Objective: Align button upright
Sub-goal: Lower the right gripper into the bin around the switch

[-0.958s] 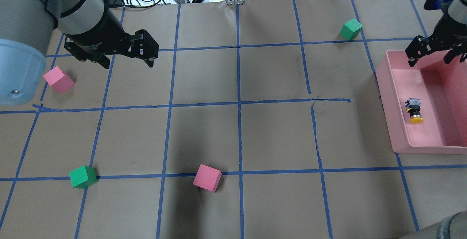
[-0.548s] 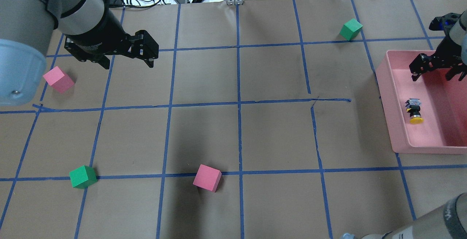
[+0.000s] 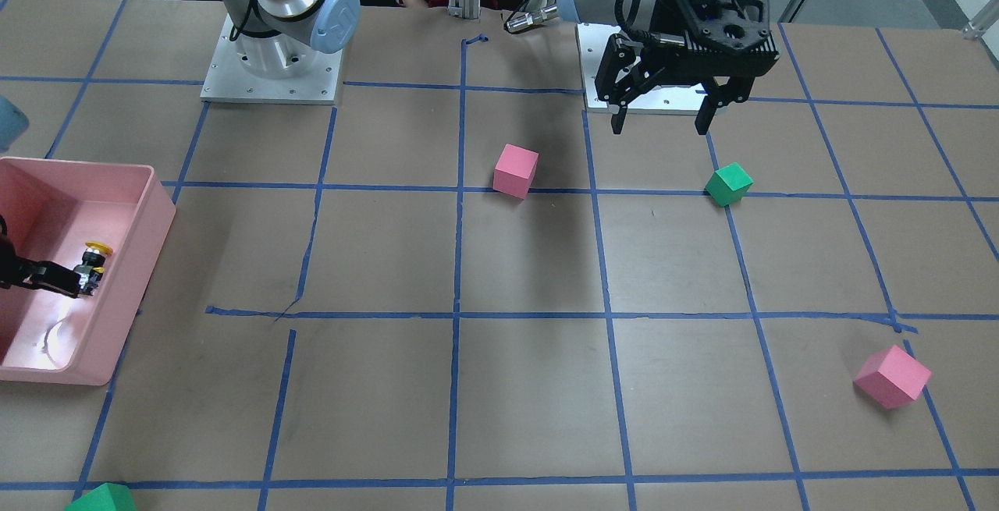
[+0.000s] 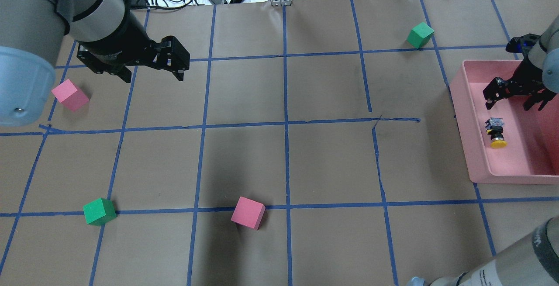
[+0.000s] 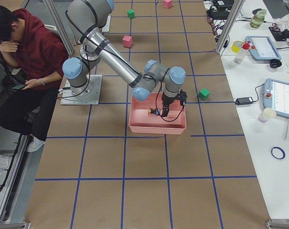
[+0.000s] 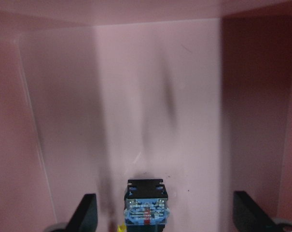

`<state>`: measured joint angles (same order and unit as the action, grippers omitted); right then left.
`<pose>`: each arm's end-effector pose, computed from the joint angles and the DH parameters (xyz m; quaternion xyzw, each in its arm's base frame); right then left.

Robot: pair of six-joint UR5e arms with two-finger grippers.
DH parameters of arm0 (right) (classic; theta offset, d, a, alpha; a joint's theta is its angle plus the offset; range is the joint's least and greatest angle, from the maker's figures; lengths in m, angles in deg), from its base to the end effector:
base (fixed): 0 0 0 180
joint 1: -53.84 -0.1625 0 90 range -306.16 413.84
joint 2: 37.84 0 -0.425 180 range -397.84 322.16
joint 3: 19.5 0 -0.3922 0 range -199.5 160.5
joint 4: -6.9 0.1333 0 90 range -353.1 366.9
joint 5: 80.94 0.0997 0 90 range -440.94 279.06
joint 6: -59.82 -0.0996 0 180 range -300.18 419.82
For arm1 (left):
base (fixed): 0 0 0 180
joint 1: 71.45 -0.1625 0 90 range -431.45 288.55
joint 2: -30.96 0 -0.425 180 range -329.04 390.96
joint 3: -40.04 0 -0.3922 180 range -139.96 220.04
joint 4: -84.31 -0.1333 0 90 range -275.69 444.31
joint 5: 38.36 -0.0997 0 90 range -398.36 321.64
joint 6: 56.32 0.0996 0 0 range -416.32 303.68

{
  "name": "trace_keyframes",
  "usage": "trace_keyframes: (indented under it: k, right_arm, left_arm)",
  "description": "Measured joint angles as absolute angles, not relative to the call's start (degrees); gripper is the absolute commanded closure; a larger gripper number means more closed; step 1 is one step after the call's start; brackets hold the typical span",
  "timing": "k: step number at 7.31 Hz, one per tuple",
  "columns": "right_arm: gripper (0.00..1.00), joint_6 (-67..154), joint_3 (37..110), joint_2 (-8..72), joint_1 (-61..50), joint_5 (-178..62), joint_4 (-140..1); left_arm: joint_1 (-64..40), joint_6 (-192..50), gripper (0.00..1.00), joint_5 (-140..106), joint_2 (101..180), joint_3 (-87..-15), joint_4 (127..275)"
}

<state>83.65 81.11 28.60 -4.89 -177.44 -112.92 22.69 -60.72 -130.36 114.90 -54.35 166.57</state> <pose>-0.2000 -0.5645 0.2256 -0.0626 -0.9957 -0.0598 0.0327 -0.1628 -0.4512 0.5147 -0.0037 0.9965 -0.0831 0.0112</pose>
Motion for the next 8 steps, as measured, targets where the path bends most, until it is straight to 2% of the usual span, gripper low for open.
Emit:
trace_keyframes:
  k: [1, 2, 3, 4, 8]
  right_arm:
    - [0.00, 83.72, 81.37, 28.02, -4.82, -177.60, -112.98]
    - [0.33, 83.77, 81.65, 27.47, -4.75, -177.75, -113.01]
    - [0.76, 83.80, 81.78, 27.14, -4.74, -177.69, -113.00]
    - [1.00, 83.81, 81.81, 27.01, -4.75, -177.48, -112.97]
    - [1.00, 83.57, 81.07, 28.85, -4.81, -176.99, -112.13]
  left_arm:
    - [22.73, -60.72, 0.00, -130.33, 114.90, -54.36, 166.58]
    - [22.75, -60.72, 0.00, -130.29, 114.91, -54.35, 166.58]
    - [22.76, -60.72, 0.00, -130.27, 114.95, -54.35, 166.58]
    - [22.76, -60.72, 0.00, -130.28, 114.97, -54.35, 166.58]
    - [22.85, -60.75, 0.00, -130.30, 114.98, -54.35, 166.58]
